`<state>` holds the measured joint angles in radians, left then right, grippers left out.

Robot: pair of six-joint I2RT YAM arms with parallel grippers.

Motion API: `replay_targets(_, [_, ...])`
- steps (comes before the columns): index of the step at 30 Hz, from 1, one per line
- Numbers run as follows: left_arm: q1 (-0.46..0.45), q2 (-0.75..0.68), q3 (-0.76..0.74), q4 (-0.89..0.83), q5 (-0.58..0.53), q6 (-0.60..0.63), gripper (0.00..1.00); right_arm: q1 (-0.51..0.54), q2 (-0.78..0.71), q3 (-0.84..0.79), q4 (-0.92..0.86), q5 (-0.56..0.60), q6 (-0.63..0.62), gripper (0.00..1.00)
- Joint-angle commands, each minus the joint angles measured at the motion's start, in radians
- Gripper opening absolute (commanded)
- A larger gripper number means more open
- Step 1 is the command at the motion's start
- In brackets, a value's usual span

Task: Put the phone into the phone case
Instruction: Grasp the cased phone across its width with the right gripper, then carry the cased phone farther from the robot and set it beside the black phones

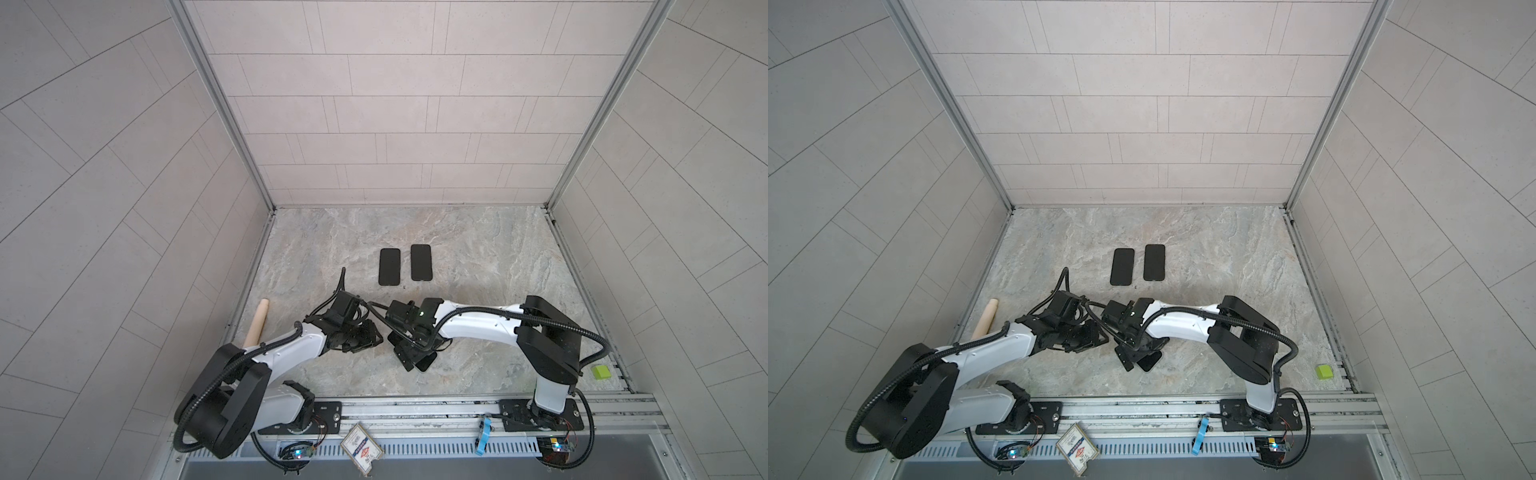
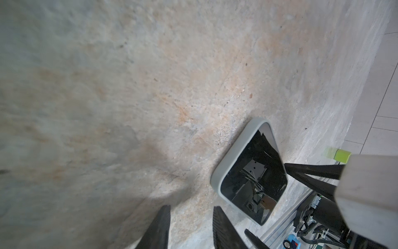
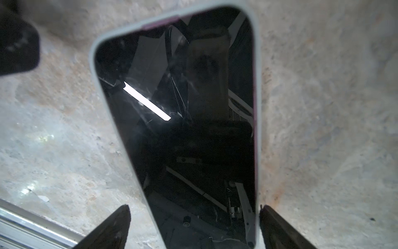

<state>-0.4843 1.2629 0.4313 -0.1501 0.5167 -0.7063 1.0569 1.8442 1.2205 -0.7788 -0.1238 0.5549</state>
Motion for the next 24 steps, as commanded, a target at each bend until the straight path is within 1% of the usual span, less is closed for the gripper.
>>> replay_targets(1, [0.006,0.01,-0.001,0.003,0.001,-0.002,0.4,0.021,0.01,0.02,-0.072,0.06,-0.003,0.94])
replay_targets(7, [0.007,0.01,-0.002,0.003,0.003,-0.002,0.4,0.044,0.027,0.024,-0.079,0.078,0.006,0.86])
replay_targets(10, [0.007,0.013,-0.002,0.004,0.005,-0.002,0.4,0.047,0.032,0.022,-0.074,0.078,0.014,0.79])
replay_targets(12, [0.007,0.013,-0.002,0.004,0.004,-0.002,0.4,0.048,0.025,0.02,-0.07,0.079,0.018,0.72])
replay_targets(13, [0.007,0.013,-0.002,0.004,0.004,-0.002,0.4,0.048,0.02,0.023,-0.073,0.086,0.02,0.67])
replay_targets(14, [0.006,0.012,-0.001,0.004,0.005,-0.002,0.4,0.048,0.015,0.027,-0.079,0.096,0.022,0.65])
replay_targets(19, [0.007,0.014,-0.002,0.006,0.006,-0.002,0.4,0.043,-0.027,0.044,-0.108,0.142,0.029,0.64])
replay_targets(22, [0.007,0.015,-0.002,0.005,0.006,-0.002,0.4,0.025,-0.064,0.037,-0.106,0.149,0.031,0.64])
replay_targets(23, [0.007,0.015,-0.002,0.006,0.006,-0.002,0.4,0.018,-0.073,0.032,-0.101,0.146,0.03,0.65])
replay_targets(24, [0.007,0.015,-0.002,0.005,0.006,-0.002,0.4,0.012,-0.075,0.027,-0.095,0.137,0.023,0.7])
